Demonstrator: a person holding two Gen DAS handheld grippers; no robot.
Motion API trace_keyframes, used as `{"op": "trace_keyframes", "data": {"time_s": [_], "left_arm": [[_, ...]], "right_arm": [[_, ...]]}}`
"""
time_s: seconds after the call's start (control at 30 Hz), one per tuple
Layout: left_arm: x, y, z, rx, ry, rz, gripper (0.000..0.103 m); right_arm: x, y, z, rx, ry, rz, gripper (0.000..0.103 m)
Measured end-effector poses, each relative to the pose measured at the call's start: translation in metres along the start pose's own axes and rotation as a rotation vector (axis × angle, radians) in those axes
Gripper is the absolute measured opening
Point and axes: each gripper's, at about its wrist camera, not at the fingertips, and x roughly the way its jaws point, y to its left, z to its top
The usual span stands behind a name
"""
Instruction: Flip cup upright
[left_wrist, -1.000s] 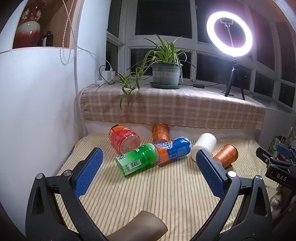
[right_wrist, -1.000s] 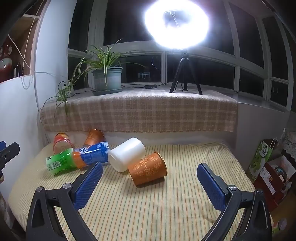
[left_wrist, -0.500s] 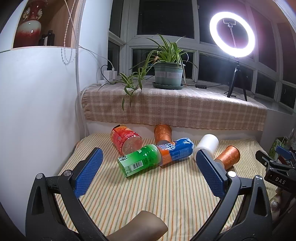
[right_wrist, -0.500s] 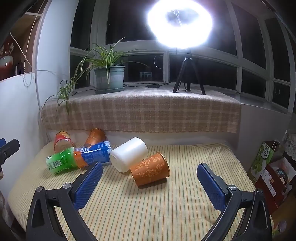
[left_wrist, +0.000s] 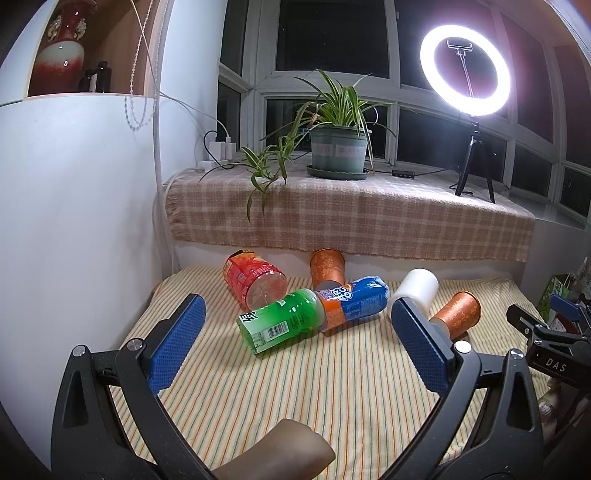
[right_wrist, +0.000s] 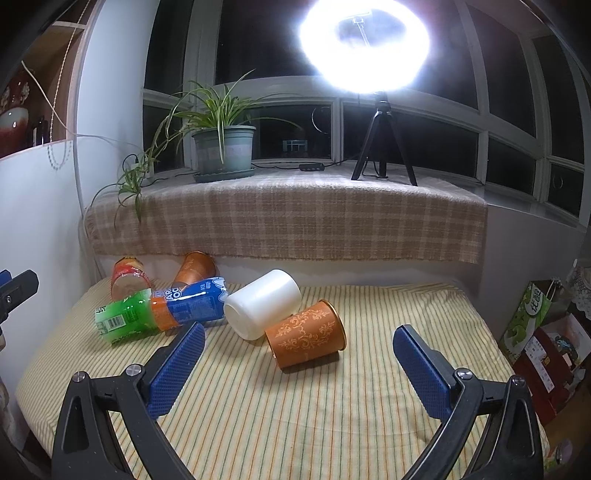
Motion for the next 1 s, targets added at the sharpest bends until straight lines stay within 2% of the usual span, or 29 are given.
{"op": "trace_keyframes", "data": {"time_s": [1.0], "left_arm": [[-0.0015,0.0025,0.0014,-0.001,-0.006,0.000,0.102]], "right_arm": [[-0.0001,0.0031,-0.0022,-0.010,0.009,0.015,0.103]]}}
